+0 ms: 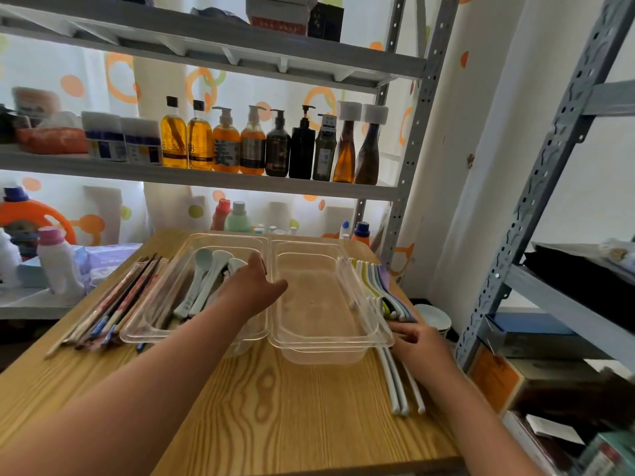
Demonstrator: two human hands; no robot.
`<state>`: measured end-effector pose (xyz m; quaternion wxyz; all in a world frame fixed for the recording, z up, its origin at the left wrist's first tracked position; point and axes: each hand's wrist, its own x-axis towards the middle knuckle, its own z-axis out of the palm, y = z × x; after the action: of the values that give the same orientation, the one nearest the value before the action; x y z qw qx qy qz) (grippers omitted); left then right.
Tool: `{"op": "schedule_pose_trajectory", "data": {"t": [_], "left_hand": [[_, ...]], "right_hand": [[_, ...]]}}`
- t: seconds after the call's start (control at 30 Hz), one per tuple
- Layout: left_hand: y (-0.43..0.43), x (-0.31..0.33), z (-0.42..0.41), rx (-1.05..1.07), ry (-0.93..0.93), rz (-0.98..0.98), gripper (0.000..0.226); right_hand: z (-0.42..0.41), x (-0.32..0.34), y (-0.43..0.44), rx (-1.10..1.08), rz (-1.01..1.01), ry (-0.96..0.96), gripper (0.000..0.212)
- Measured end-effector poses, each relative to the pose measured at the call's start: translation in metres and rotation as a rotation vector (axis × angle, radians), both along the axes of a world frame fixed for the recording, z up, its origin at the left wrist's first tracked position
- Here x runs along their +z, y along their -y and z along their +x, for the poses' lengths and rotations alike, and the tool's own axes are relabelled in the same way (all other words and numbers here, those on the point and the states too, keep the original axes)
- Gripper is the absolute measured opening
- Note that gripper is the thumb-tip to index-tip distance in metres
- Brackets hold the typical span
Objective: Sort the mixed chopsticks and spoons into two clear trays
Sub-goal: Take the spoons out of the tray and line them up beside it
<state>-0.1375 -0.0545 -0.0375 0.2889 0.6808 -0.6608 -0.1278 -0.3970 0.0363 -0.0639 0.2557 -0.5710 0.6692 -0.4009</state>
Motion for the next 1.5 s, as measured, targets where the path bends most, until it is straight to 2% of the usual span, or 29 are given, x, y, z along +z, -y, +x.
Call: {"op": "schedule_pose_trajectory", "data": {"t": [0.27,0.7,1.03,1.2,1.33,1.5], "left_hand": [[0.003,-0.004,0.001,0.010,-0.027,0.001,0.047],[0.001,-0.002,-0.001,0.006,-0.055,-0.002,0.047],[-0.001,-0.001,0.000,0.004,-0.061,0.012,0.043],[-0.003,0.002,-0.002,0.015,-0.001,-0.007,0.045],[-0.004,0.005,0.000,0.003,0.082,0.002,0.050],[-0.004,0.020,0.010,-0.017,0.036,-0.006,0.040]], "right_hand": [[0.005,0.001,0.000,0.005,-0.012,-0.009,0.028],[0.008,0.001,-0.001,0.009,-0.012,0.027,0.030],[0.004,0.005,0.007,-0.100,-0.007,0.031,0.026],[0.010,0.023,0.009,-0.138,-0.128,0.071,0.023],[0.027,0.038,0.015,-0.082,-0.224,0.023,0.026],[0.061,0.053,0.026,0.034,-0.241,0.002,0.025]]}}
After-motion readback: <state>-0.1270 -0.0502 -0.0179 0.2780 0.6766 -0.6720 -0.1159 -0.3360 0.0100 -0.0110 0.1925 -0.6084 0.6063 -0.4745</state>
